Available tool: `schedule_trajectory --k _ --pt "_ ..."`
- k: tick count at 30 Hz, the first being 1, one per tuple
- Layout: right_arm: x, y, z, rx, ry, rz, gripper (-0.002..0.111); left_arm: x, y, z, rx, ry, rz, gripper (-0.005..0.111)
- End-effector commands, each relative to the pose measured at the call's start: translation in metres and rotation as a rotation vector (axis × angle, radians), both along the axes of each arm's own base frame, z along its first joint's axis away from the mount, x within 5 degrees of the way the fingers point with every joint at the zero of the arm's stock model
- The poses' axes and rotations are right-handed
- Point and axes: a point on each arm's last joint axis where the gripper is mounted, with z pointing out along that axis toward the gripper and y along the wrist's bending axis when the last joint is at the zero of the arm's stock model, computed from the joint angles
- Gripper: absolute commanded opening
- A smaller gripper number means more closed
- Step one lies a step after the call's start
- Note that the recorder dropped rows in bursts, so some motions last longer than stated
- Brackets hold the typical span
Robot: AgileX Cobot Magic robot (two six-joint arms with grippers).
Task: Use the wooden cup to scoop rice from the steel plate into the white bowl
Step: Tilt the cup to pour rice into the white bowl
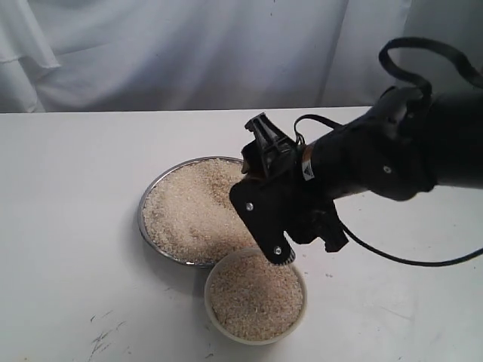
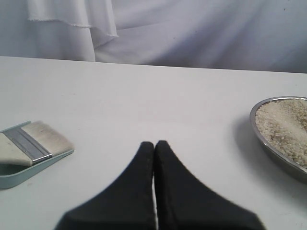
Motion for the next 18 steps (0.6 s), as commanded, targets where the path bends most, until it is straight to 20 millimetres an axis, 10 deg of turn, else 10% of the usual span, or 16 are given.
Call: schedule_trajectory --k 1,18 --pt "-0.008 0.000 -0.010 0.027 -0.123 0.120 0.000 0.000 0.000 0.000 -0.002 -0.013 0.002 0.000" --pt "-0.046 -0.001 -0.036 0.179 -0.536 0.471 0.000 0.000 0.000 0.000 -0.002 -0.013 0.002 0.000"
